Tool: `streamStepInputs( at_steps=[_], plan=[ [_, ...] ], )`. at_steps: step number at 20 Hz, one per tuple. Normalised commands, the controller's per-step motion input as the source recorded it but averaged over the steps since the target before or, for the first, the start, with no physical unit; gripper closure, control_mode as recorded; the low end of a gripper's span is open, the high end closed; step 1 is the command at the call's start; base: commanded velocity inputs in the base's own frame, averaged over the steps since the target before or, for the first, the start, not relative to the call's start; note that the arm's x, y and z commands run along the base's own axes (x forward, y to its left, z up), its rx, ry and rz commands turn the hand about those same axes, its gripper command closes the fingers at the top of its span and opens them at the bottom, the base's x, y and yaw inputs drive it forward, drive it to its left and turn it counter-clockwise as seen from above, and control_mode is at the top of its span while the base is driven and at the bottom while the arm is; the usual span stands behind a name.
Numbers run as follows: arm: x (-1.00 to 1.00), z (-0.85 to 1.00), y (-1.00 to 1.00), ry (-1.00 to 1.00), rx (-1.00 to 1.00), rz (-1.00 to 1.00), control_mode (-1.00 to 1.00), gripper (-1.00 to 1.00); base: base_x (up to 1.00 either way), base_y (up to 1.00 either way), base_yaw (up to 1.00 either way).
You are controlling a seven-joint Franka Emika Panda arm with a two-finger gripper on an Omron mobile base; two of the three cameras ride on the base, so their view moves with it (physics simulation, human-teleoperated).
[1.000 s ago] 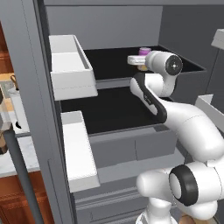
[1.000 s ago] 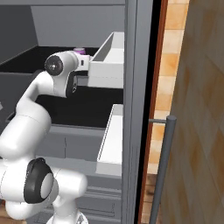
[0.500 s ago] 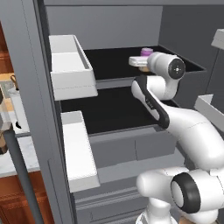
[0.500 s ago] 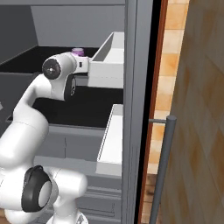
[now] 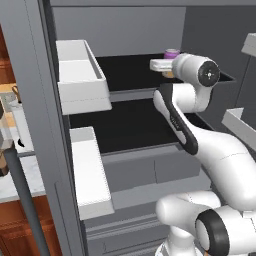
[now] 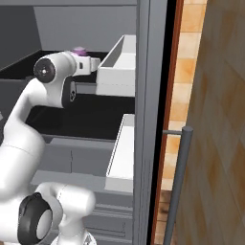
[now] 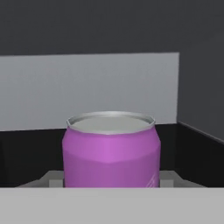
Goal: Open the fridge, grab two sodas, and place both sodas inside the bowl with ice on the dining counter.
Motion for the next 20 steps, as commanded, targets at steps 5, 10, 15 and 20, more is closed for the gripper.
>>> streamStepInputs(
  at_steps=[5, 10, 15, 20],
  plan=[
    [-0.47, 0.16, 0.06, 0.14, -0.02, 0.0, -1.0, 1.0, 0.0, 0.0, 0.0],
    [-0.62, 0.0, 0.01, 0.14, 0.0, 0.0, -1.0, 1.0, 0.0, 0.0, 0.0],
    [-0.67, 0.0, 0.0, 0.09, 0.0, 0.0, -1.0, 1.0, 0.0, 0.0, 0.0],
    [-0.68, -0.01, 0.01, 0.07, 0.0, 0.0, -1.0, 1.0, 0.0, 0.0, 0.0]
  ],
)
